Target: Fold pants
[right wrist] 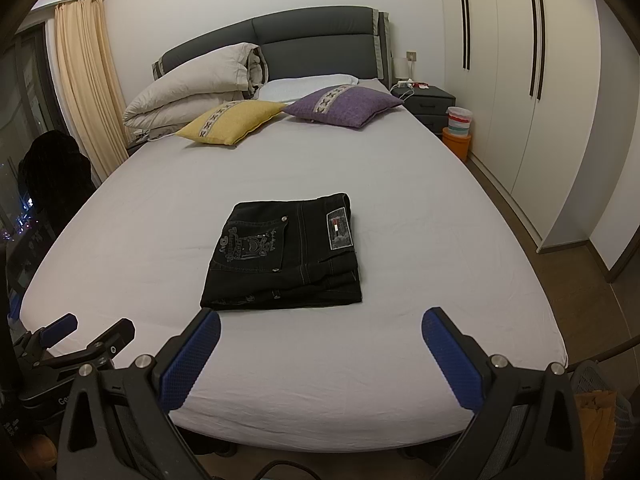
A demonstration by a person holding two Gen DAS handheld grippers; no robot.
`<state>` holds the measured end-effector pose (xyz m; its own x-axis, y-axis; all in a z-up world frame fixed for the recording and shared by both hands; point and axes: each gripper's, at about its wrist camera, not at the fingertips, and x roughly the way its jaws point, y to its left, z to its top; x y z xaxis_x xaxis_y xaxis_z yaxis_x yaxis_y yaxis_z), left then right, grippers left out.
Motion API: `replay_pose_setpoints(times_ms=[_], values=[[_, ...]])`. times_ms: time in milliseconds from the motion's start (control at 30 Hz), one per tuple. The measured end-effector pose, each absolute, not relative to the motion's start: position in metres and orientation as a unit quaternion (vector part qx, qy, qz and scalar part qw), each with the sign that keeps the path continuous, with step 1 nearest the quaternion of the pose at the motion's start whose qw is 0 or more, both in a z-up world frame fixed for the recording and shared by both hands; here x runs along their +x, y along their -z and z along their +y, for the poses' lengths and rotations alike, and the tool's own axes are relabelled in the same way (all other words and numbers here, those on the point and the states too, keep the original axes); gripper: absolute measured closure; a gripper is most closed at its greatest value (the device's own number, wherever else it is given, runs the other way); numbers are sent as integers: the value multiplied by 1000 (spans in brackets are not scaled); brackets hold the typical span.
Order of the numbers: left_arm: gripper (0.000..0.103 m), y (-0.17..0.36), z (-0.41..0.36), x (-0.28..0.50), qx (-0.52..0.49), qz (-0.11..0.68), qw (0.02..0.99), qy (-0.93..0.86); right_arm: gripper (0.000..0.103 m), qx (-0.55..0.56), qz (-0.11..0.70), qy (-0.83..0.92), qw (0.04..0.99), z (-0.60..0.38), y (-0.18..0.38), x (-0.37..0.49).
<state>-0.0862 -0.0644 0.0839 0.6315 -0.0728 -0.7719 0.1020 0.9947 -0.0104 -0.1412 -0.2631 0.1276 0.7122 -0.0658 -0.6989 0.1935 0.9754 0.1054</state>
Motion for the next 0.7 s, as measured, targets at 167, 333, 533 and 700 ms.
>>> replay_pose_setpoints(times_ms=[167, 333, 533, 700], values=[[0, -81, -66, -87, 17, 426, 903, 49, 0, 85, 373, 70, 921, -264, -128, -141], [0, -82, -65, -87, 17, 426, 903, 49, 0, 85, 373, 70, 921, -264, -128, -142], [0, -82, -65, -88, 18, 427, 903, 48, 0, 85, 373, 70, 921, -265, -130, -141], [0, -82, -66, -88, 18, 427, 903, 48, 0, 85, 374, 69, 921, -265, -130, -141]])
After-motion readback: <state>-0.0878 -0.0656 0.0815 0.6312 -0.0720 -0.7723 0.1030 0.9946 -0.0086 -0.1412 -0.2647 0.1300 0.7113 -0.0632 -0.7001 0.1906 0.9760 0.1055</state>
